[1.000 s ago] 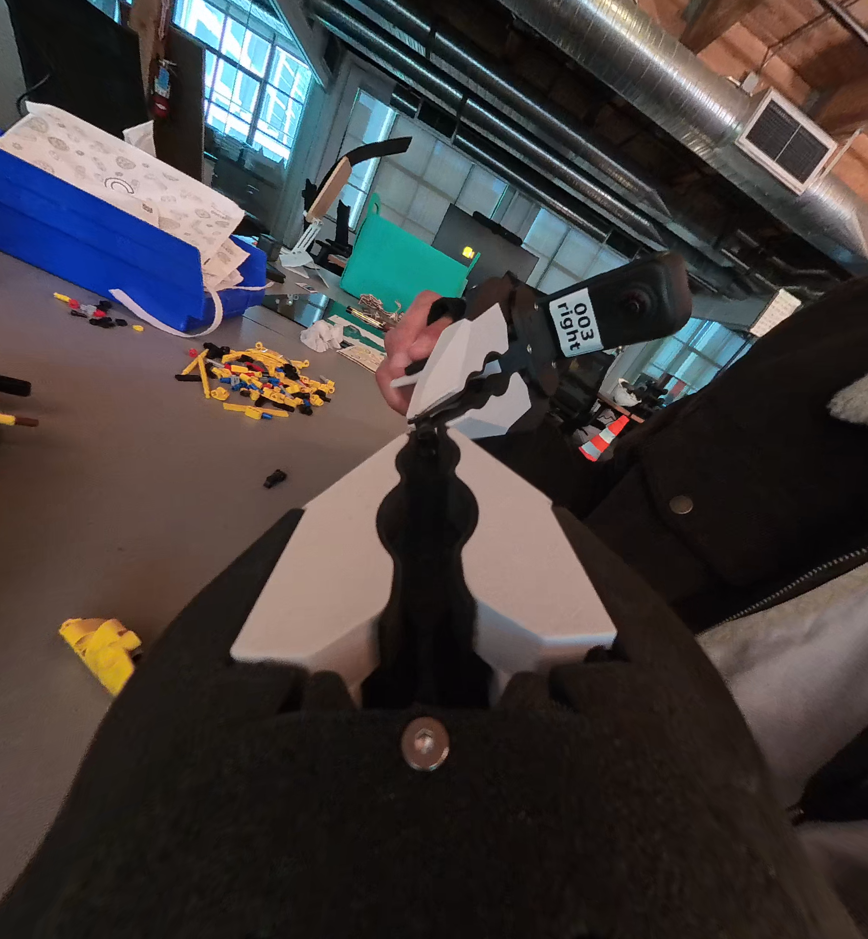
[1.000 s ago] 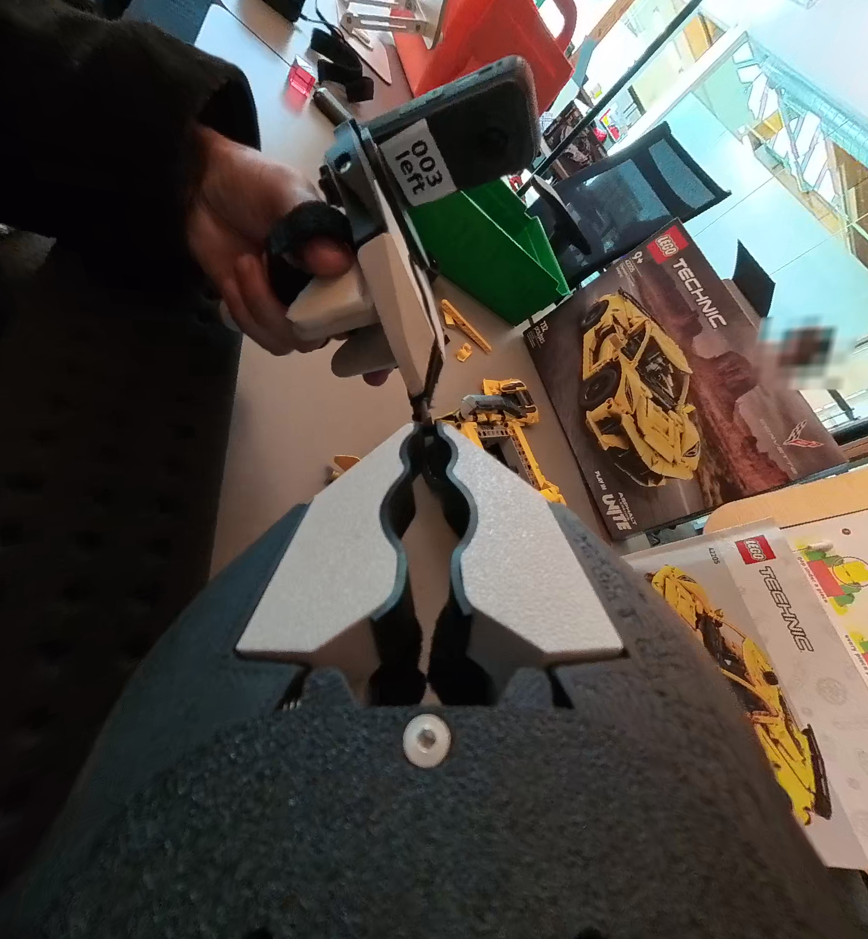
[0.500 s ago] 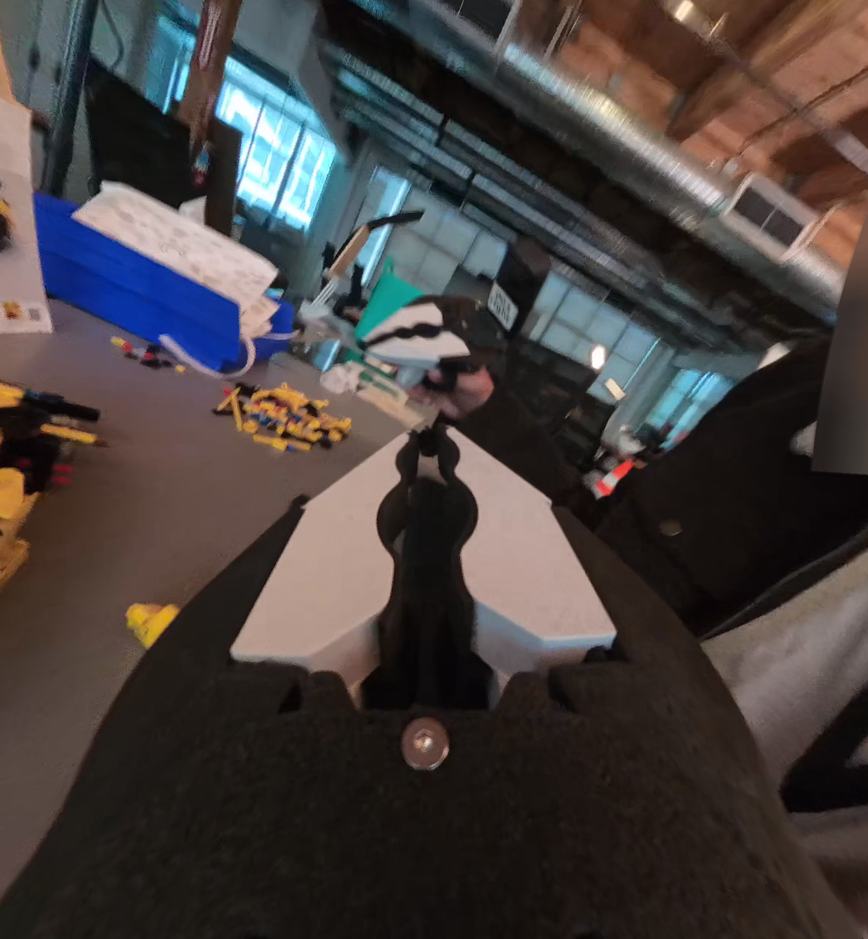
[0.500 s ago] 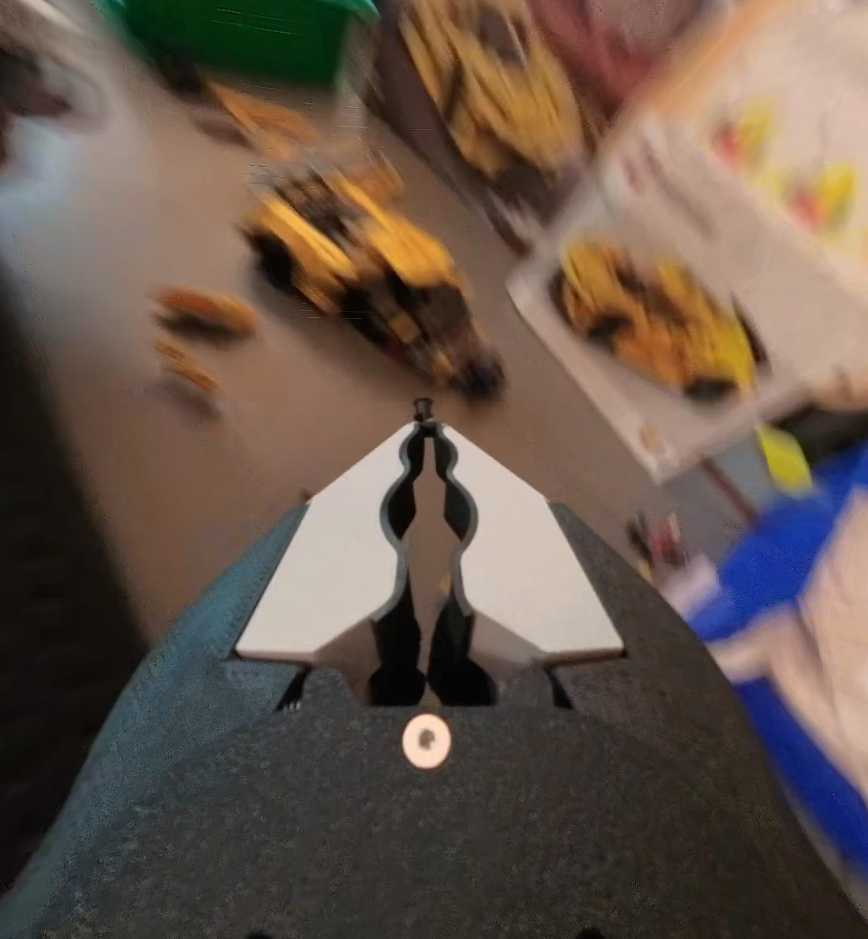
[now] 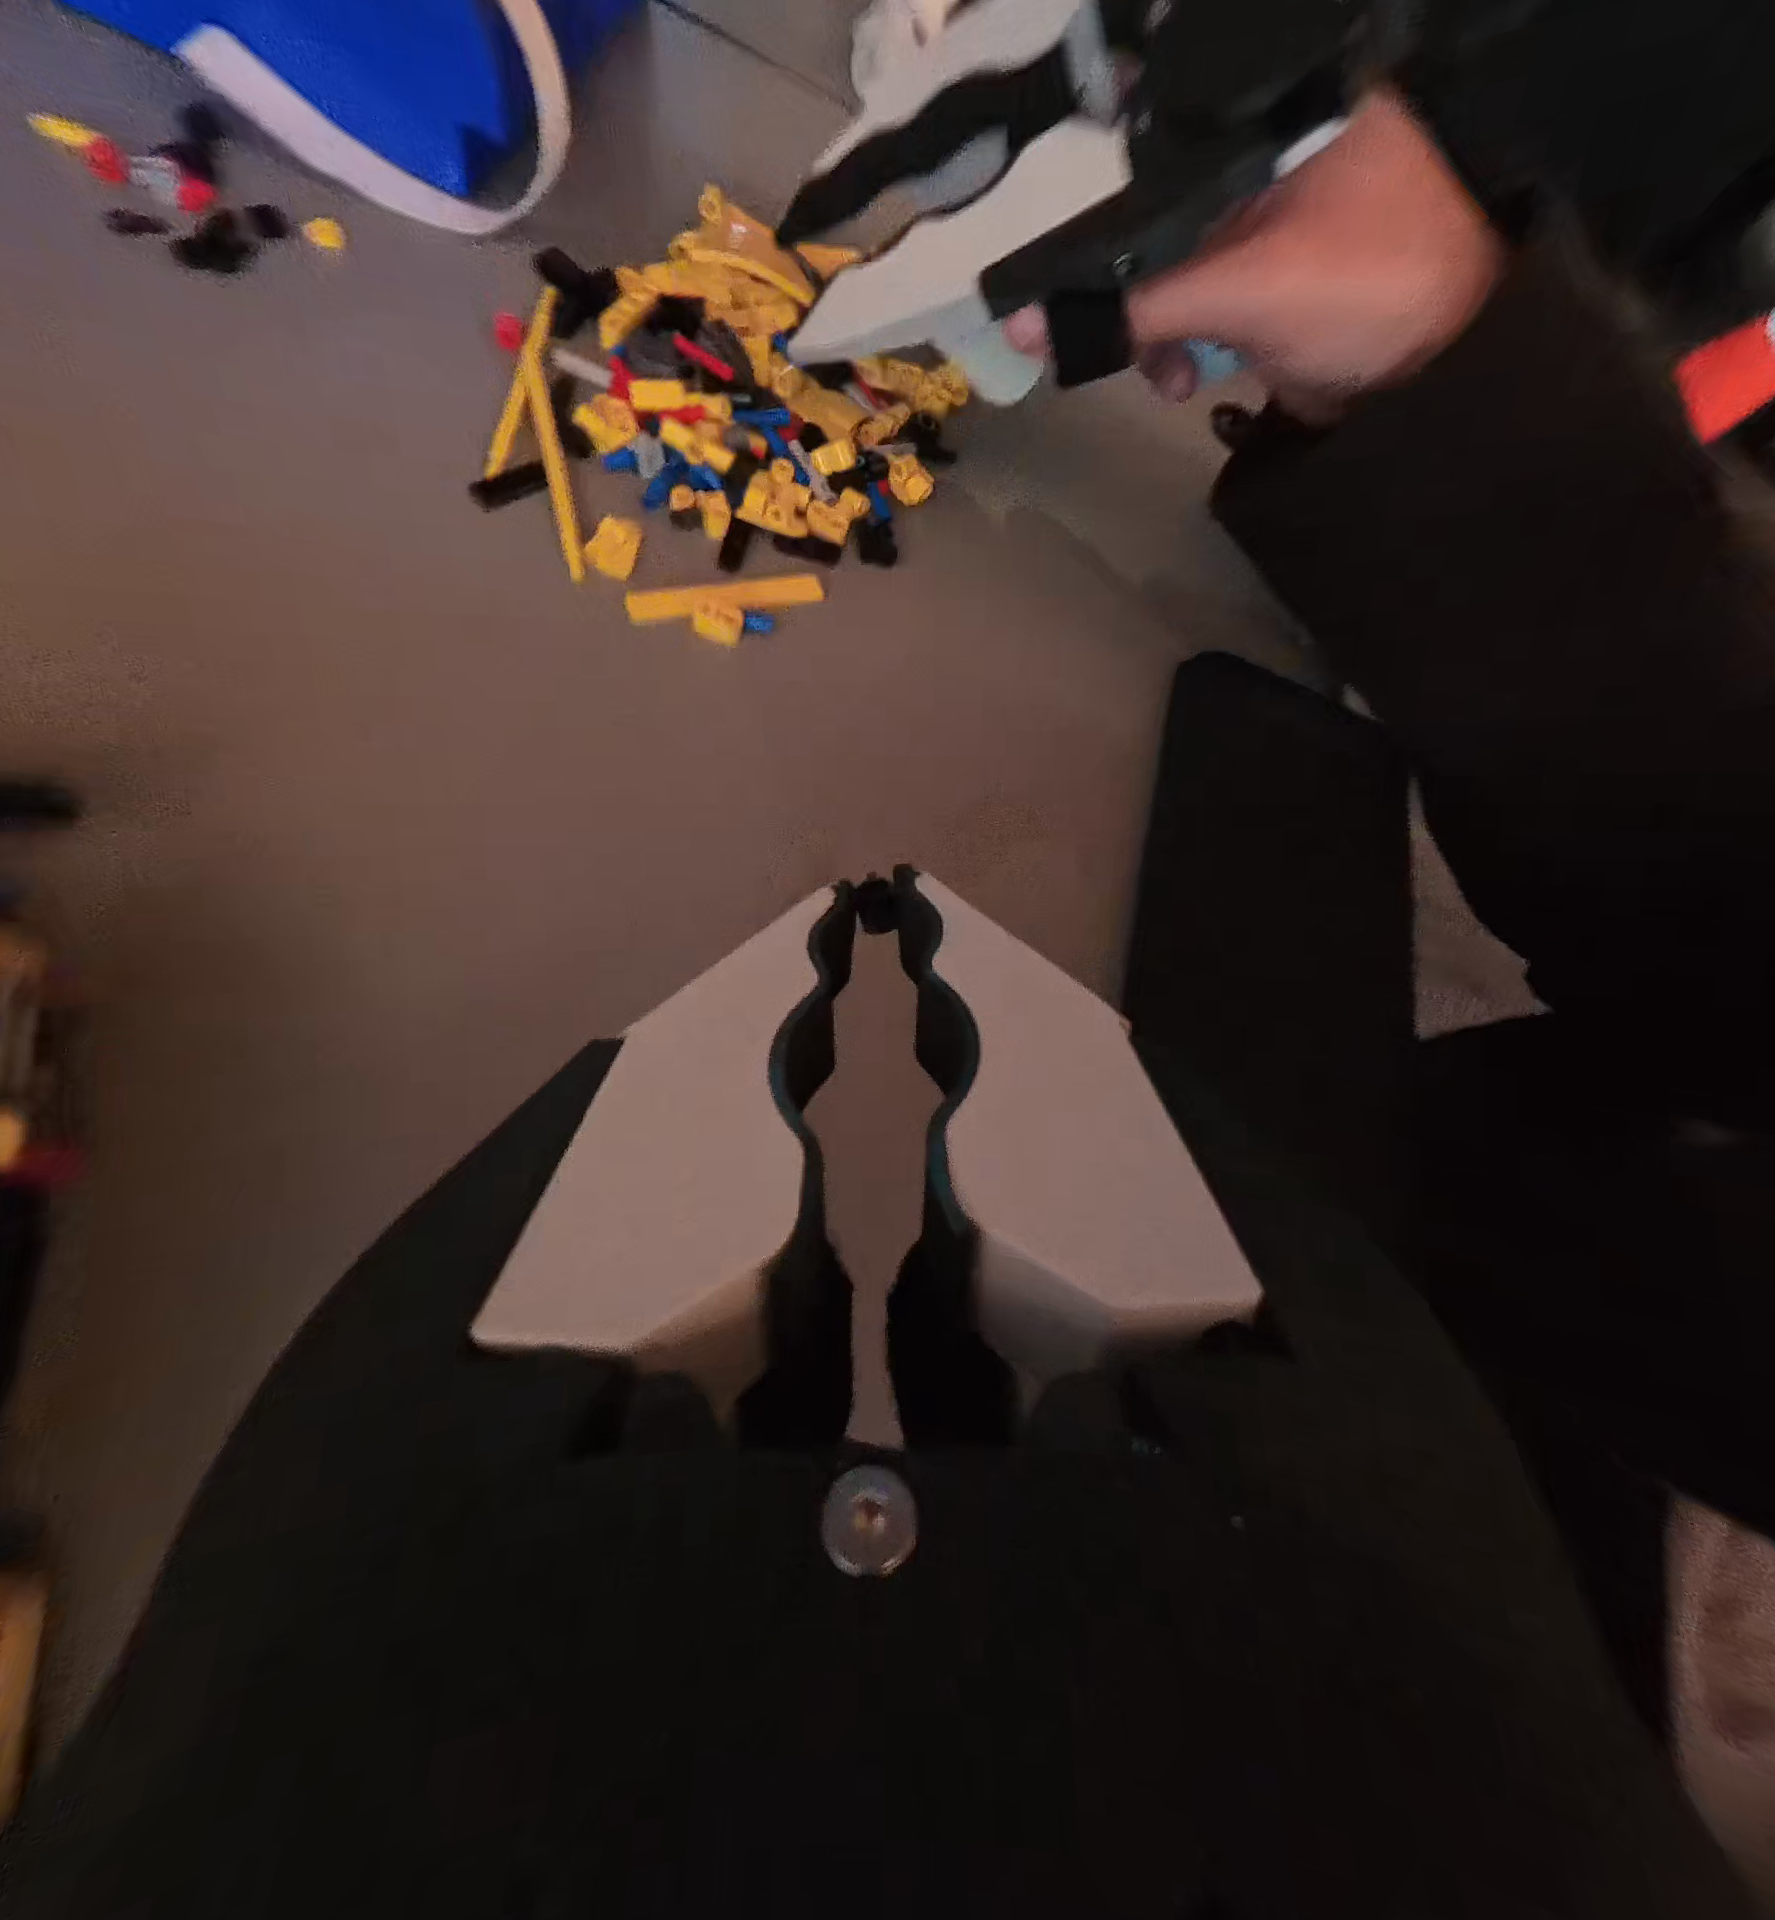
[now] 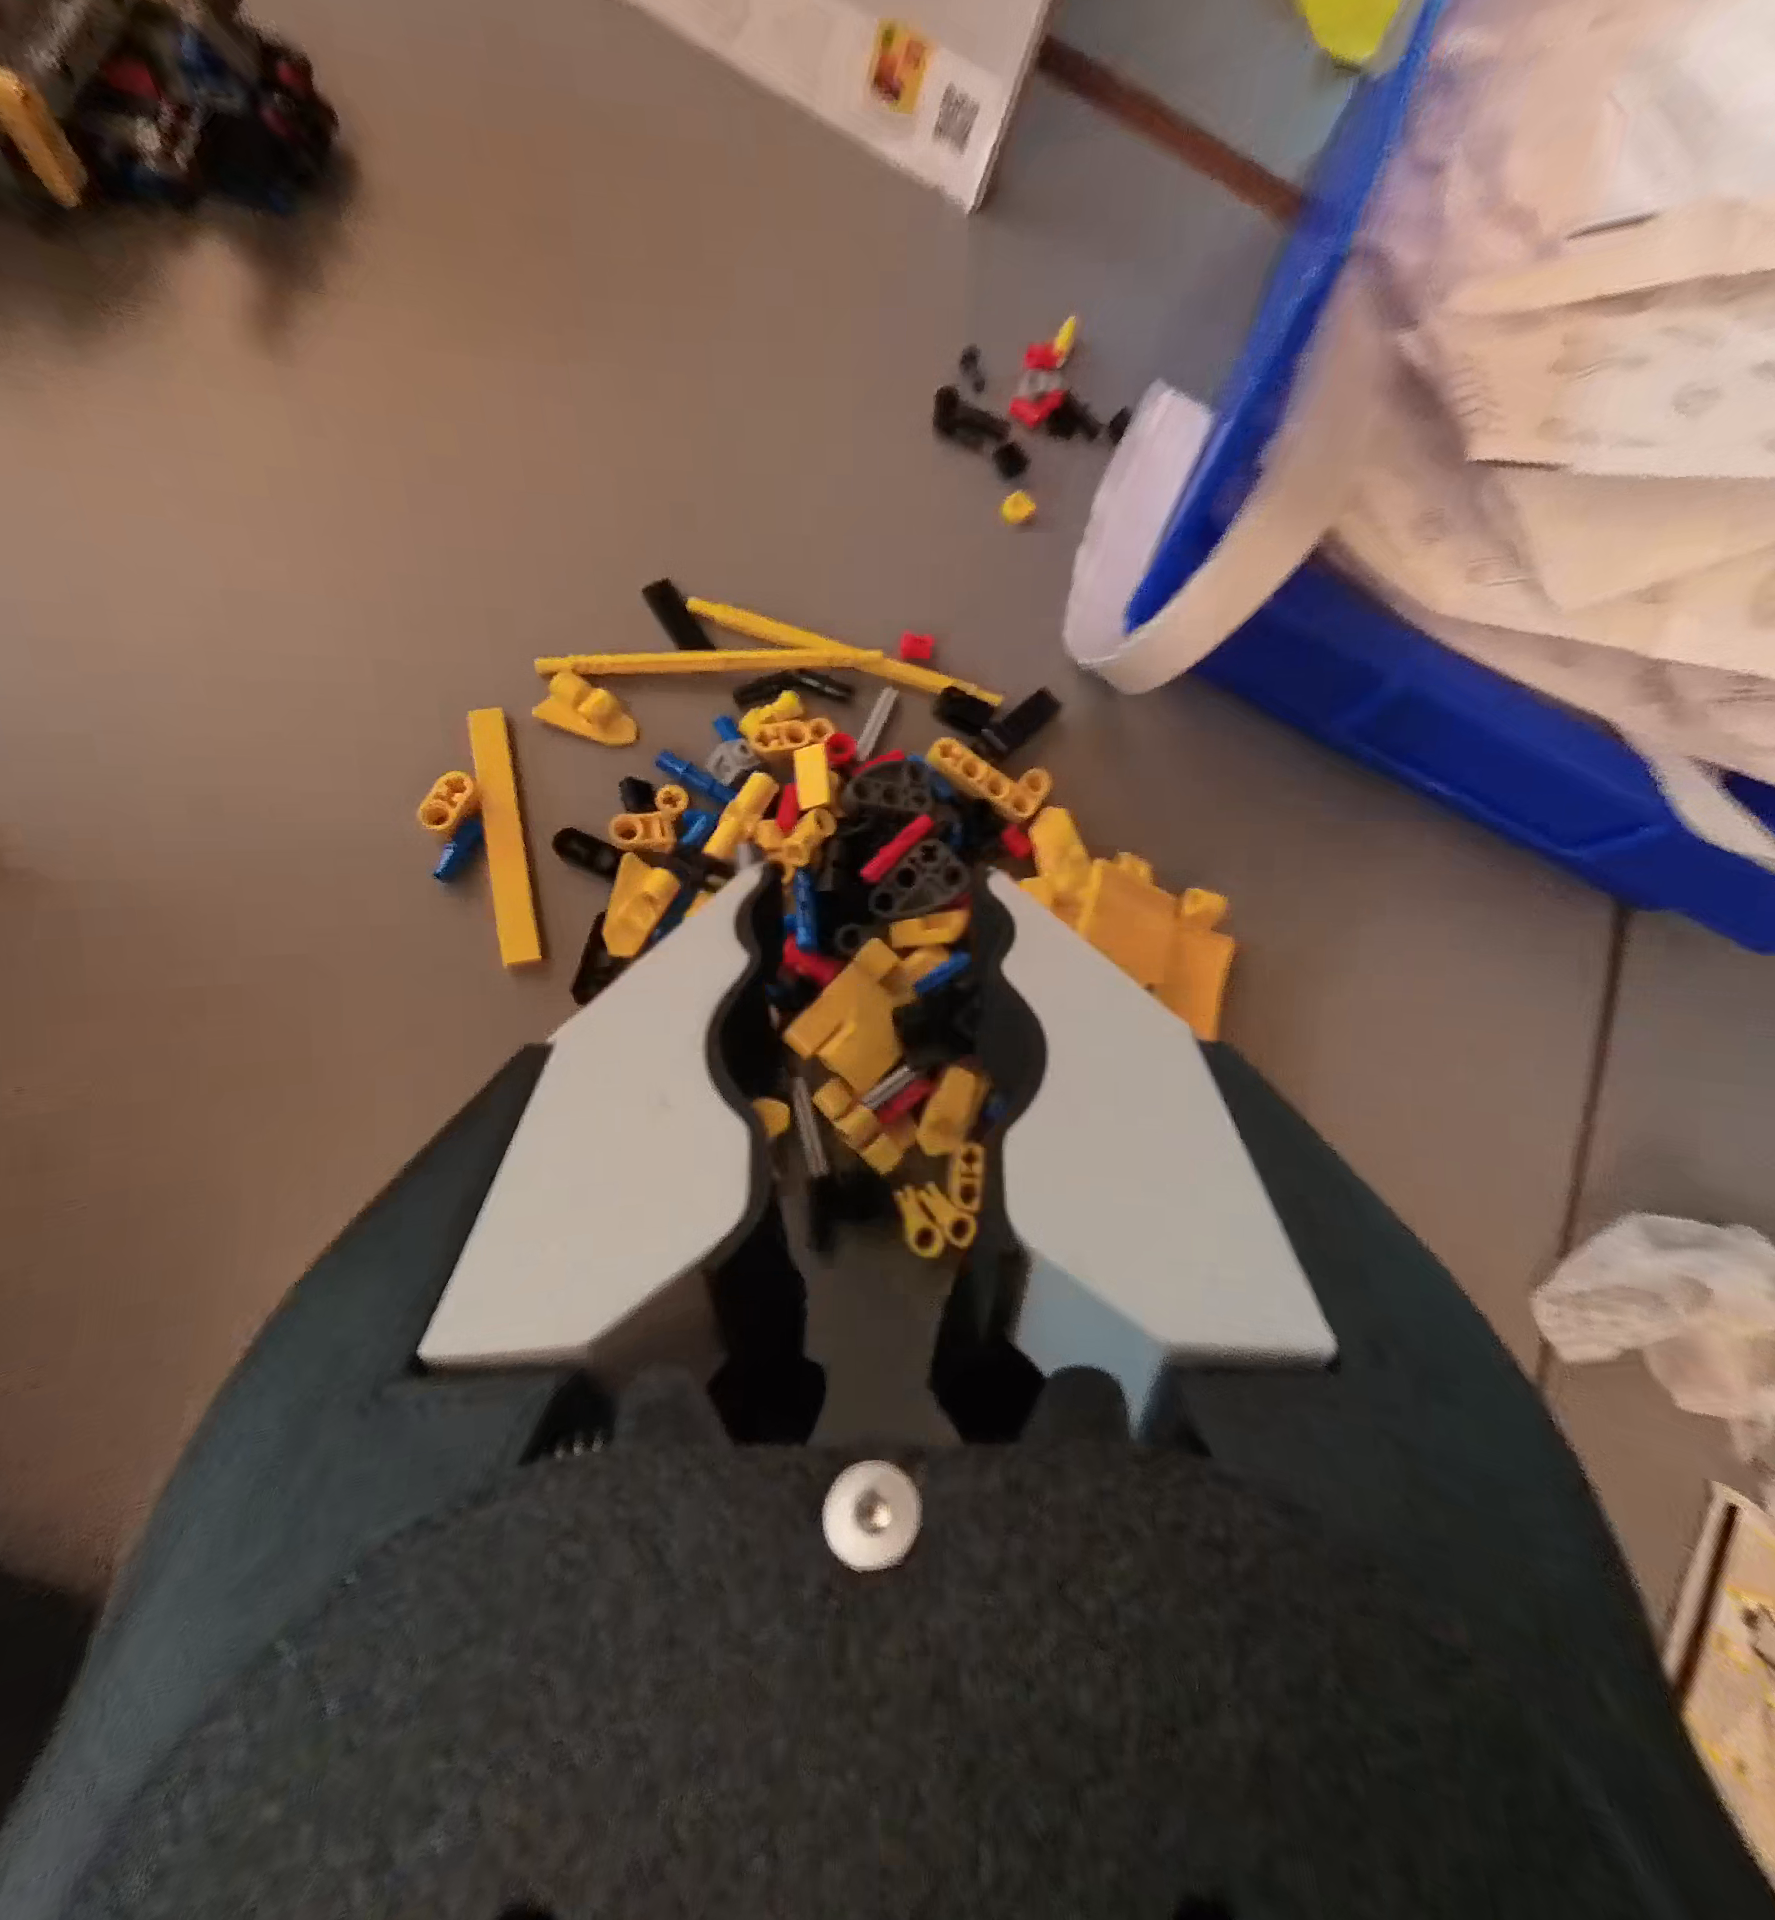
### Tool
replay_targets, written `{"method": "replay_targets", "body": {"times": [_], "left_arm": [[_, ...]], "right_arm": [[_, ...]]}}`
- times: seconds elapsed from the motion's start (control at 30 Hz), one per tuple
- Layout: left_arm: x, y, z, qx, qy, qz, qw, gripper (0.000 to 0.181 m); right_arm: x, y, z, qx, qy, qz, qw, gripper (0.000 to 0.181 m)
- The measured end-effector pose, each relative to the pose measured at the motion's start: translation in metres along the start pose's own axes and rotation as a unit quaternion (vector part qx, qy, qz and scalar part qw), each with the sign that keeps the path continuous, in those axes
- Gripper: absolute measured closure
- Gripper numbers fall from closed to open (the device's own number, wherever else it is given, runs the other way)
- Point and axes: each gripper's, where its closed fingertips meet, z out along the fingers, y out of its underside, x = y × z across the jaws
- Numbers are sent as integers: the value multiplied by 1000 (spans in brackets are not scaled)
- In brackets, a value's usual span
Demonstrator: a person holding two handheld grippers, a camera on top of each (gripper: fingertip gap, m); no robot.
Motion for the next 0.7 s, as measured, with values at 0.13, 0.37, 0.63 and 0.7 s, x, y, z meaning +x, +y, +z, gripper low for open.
{"method": "replay_targets", "body": {"times": [0.13,0.37,0.63,0.7], "left_arm": [[-2,-54,77,-9,50,12,999,174],[-40,-89,108,43,42,-53,997,154],[-35,-34,-7,53,19,31,998,154],[-33,-11,-26,58,-6,66,996,154]], "right_arm": [[12,-14,-32,59,12,15,998,151],[-1,-19,-49,93,-28,27,995,155],[-84,-20,-45,97,-191,-78,974,151],[-129,-8,-35,62,-261,-117,956,150]]}}
